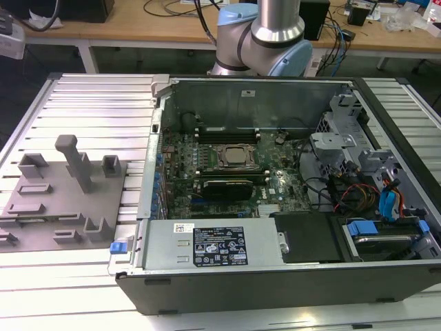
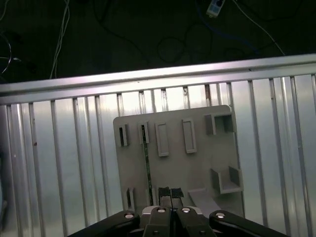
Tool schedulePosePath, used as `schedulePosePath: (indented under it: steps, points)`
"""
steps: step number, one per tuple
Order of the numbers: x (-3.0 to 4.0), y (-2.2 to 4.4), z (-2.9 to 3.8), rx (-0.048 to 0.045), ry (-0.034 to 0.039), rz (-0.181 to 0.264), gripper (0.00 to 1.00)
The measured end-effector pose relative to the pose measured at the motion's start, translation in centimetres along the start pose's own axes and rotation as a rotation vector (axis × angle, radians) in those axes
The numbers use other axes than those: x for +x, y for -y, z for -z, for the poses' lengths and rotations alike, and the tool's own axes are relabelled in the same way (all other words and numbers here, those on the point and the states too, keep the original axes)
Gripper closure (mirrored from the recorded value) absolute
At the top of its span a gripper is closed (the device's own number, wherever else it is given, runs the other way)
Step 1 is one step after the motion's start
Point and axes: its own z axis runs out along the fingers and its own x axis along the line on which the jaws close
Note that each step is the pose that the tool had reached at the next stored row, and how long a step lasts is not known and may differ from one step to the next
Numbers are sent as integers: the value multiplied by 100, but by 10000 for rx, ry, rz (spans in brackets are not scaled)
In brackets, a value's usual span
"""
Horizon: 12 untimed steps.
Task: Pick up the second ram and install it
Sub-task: 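Pick up the second ram and move it above second insertion slot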
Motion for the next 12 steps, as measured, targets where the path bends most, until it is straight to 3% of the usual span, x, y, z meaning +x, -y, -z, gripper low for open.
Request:
schedulePosePath:
  steps: [2, 3, 4, 5, 6, 12]
  points:
    - [0, 0, 0, 0, 0, 18, 83]
    - [0, 0, 0, -1, -1, 35, 70]
    - [36, 4, -4, 0, -5, 63, 70]
    - [51, 64, -33, -2, -6, 108, 70]
    - [49, 82, -54, -3, -6, 110, 70]
    - [49, 86, -94, -3, -7, 115, 70]
